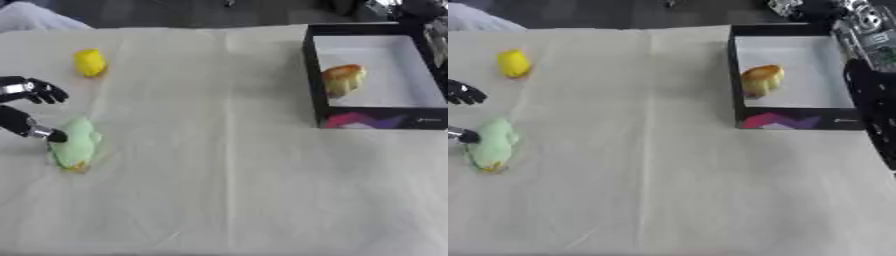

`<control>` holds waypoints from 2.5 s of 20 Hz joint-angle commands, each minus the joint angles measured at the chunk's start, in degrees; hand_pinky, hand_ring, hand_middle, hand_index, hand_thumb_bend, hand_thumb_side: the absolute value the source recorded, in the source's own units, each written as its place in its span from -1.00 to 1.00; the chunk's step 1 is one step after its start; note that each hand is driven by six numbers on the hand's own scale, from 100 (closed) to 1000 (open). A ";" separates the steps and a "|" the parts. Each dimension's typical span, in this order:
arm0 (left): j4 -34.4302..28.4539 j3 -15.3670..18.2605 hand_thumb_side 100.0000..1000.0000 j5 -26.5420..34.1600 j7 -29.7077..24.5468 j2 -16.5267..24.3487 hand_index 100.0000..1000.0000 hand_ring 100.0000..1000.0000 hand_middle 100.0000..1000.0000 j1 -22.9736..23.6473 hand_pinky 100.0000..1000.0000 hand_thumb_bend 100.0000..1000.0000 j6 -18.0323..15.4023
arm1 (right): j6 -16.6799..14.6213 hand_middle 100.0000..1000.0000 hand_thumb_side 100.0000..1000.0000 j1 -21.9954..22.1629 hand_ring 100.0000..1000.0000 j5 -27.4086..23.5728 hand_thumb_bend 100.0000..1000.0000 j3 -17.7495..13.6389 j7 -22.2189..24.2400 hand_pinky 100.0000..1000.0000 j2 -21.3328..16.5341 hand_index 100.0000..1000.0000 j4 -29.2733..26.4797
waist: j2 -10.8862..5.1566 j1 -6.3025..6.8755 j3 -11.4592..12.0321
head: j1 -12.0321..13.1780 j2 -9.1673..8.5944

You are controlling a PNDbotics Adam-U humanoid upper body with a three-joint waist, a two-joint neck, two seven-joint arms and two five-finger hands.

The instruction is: Pick up the objects with one hand, pass them to the other hand, and then place them into the box on the other side of the table.

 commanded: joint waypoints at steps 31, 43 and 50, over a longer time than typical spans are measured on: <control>-1.86 -1.85 -0.89 -8.51 2.92 -0.46 0.46 0.51 0.32 -0.99 0.63 -0.82 -1.80 | 0.30 0.72 -0.31 -0.19 1.00 1.20 -1.00 -0.10 -0.20 0.97 -1.23 1.00 0.88 | -1.96 -0.02 -0.37 | 0.24 -0.07; -17.50 1.03 -1.00 -7.51 12.84 0.96 0.29 0.32 0.15 0.82 0.50 -0.97 1.17 | 0.92 0.75 -0.29 -2.10 1.00 -1.33 -1.00 0.76 0.29 0.96 -0.04 1.00 -1.68 | -2.23 -0.54 -0.26 | -0.53 -0.95; -23.29 4.48 -1.00 -17.32 23.73 -7.10 0.27 0.28 0.11 4.40 0.46 -0.90 4.71 | 2.61 0.82 -0.45 -6.99 1.00 1.79 -1.00 6.37 6.20 0.97 4.95 1.00 -3.65 | -2.48 -0.86 -0.48 | -1.06 -1.24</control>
